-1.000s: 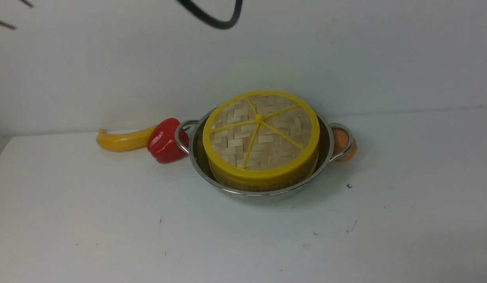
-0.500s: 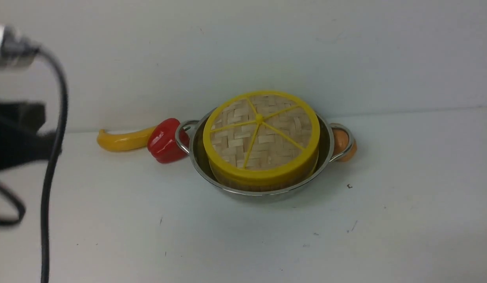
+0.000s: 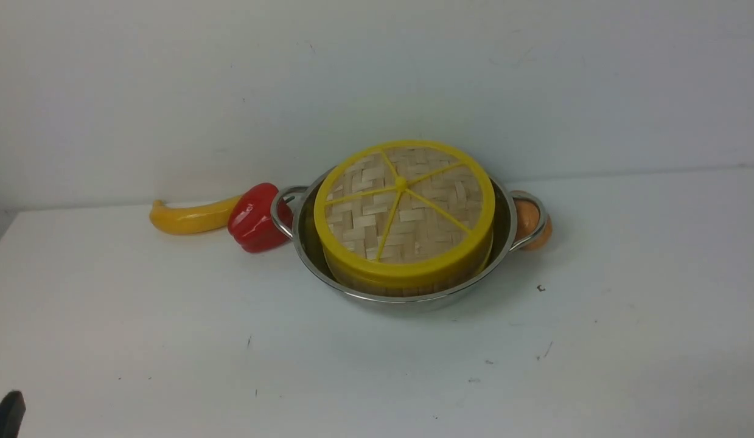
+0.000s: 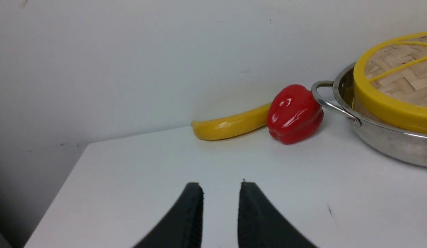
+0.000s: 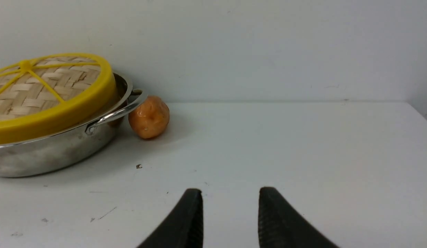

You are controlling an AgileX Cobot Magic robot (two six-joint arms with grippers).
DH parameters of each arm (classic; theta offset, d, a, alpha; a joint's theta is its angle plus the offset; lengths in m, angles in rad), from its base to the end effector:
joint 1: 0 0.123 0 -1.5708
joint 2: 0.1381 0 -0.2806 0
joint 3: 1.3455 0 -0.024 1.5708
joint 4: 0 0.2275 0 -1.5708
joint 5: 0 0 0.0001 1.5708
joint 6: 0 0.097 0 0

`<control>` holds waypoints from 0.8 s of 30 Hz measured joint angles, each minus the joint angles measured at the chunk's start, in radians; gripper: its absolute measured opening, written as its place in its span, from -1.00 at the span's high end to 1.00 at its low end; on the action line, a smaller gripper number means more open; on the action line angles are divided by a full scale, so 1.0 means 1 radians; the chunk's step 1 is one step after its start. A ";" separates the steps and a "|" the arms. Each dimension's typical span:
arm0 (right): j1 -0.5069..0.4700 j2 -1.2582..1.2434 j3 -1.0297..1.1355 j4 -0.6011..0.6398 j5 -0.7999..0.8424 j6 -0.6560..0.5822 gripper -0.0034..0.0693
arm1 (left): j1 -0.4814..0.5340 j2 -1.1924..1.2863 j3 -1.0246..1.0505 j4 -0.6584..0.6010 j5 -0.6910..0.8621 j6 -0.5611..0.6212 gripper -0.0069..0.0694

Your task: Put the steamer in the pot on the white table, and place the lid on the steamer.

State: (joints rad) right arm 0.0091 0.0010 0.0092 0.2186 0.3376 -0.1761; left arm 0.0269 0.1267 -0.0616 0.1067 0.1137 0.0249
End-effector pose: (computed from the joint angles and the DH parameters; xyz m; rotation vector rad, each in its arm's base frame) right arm 0.0407 0.0074 0.1790 -0.0312 1.8240 0.0935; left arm 0.0526 0.0026 0.2165 0.0773 1.6616 0.1297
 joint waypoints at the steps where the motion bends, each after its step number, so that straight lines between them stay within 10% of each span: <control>1: 0.000 0.000 0.000 0.000 0.000 0.000 0.23 | 0.000 -0.049 0.020 0.000 0.022 0.000 0.41; 24: 0.000 0.000 0.000 0.000 0.000 0.000 0.23 | 0.000 -0.124 0.068 0.002 0.220 -0.019 0.41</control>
State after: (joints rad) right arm 0.0091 0.0010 0.0092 0.2186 0.3377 -0.1761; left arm 0.0273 0.0023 0.0062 0.1087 0.3335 0.0060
